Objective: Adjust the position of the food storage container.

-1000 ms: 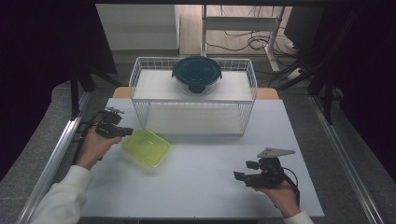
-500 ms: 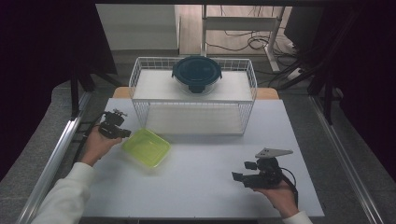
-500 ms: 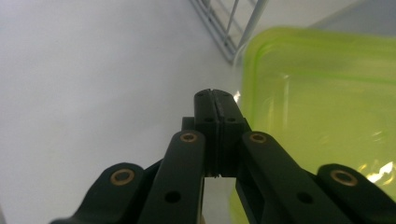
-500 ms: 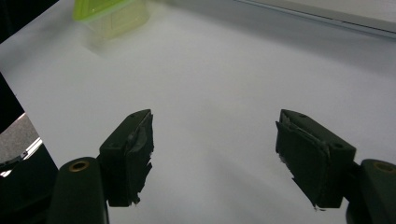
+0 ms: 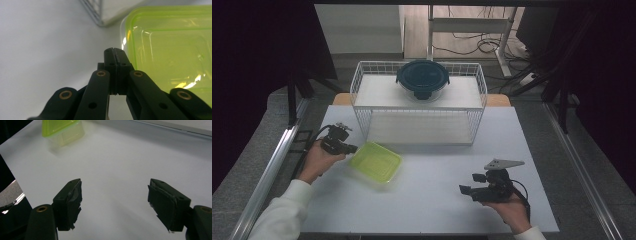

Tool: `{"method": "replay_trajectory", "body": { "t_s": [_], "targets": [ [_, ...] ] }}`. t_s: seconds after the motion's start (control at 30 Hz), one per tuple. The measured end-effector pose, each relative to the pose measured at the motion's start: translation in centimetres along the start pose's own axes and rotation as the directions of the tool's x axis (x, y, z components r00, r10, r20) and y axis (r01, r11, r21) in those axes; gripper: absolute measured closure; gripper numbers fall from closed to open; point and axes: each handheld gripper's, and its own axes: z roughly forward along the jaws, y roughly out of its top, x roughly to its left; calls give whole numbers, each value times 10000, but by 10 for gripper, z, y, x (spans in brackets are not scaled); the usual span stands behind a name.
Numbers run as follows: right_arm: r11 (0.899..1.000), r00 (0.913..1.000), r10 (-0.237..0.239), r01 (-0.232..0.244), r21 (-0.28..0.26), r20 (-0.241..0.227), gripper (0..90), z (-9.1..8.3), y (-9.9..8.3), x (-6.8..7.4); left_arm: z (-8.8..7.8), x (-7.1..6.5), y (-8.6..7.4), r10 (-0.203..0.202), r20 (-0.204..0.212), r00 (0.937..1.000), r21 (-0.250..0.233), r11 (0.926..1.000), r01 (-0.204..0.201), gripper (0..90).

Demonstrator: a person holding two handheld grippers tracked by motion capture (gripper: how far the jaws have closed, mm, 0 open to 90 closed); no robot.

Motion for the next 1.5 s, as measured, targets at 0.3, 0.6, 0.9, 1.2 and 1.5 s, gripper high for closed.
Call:
{"method": "replay_trajectory", "body": {
  "t_s": [0.3, 0.6, 0.9, 1.2, 1.5],
  "targets": [
    [10000, 10000, 84, -84, -33, 24, 272, -1, 0, -1, -3, -22, -10, 245, 293, 9993, 65, 9997, -247, 899],
    [9959, 9936, 823, -849, -299, -778, 272, -3, 0, -4, -3, -35, -24, 132, 858, 9962, -14, 9999, -132, 900],
    [9963, 9955, 716, -743, -427, -626, 272, -4, 1, -4, -4, -54, -27, 269, 1461, 9889, -73, 9996, -261, 900],
    [9966, 9955, 720, -743, -362, -615, 272, -3, 0, -4, 4, -67, -27, 166, 1972, 9802, 10, 9999, -171, 900],
    [9967, 9954, 722, -744, -324, -637, 272, -2, 0, -4, 11, -76, -27, -74, 2427, 9701, 2, 10000, 76, 900]
  ]
}}
